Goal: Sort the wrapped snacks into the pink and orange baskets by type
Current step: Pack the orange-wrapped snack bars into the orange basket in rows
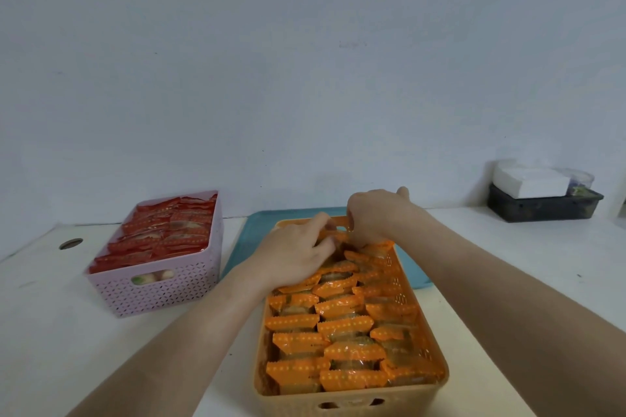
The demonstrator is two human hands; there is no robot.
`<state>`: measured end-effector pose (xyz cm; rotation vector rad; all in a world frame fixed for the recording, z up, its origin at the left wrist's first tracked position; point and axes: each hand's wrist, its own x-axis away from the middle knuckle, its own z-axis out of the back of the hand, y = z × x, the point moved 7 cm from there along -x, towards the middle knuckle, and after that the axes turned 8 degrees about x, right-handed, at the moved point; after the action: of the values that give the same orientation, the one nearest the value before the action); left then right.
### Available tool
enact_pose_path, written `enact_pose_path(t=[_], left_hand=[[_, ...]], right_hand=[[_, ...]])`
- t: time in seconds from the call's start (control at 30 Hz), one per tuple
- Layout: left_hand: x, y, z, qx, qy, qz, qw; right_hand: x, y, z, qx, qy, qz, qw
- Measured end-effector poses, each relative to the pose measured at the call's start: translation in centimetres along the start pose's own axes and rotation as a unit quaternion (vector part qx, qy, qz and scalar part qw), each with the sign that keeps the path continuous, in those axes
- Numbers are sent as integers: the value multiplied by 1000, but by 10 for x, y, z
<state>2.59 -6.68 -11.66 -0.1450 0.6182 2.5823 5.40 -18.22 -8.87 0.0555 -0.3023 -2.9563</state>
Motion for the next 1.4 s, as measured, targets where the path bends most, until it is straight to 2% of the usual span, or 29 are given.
enact_pose_path(t=[0.13,0.23,0.3,0.37,0.47,0.5,0.7,0.8,0.97,1.03,1.1,1.13,1.2,1.27,1.3,1.33,1.4], left_hand=[[1,-3,0,26,19,20,999],[1,-5,3,30,33,24,999],[1,-6,5,18,31,32,999],[-1,-7,5,8,21,41,999],[-5,-4,12,1,43,26,999],[-6,-3,16,-1,56,19,998],[0,-2,26,-69,98,-22,993],[6,-3,37,-79,134,-31,987],[7,-9,56,47,170,-24,984],[5,-3,63,100,186,-30,977],[-3,12,61,107,176,-52,977],[-9,18,56,114,165,-64,977],[-23,19,46,195,131,-47,971],[-34,5,42,359,95,34,928],[-39,-4,38,390,64,72,916],[-44,-12,34,353,18,88,931],[-51,-15,16,131,-127,58,981]], right_hand=[[1,-6,-9,-6,65,5,998],[5,6,-9,-172,59,8,983],[9,24,-3,-333,47,-4,942],[14,43,1,-470,47,-18,881],[22,54,1,-606,40,-5,794],[24,55,1,-614,41,2,788],[26,45,-2,-435,82,33,896],[29,39,2,-361,121,38,924],[34,40,9,-352,134,69,924],[33,39,12,-409,125,93,899],[28,32,14,-475,101,120,866],[23,28,12,-481,92,132,862],[13,26,9,-430,98,137,887],[8,32,6,-391,120,113,906],[4,37,3,-389,134,96,906],[3,41,2,-383,154,82,907],[1,44,2,-357,181,68,914]])
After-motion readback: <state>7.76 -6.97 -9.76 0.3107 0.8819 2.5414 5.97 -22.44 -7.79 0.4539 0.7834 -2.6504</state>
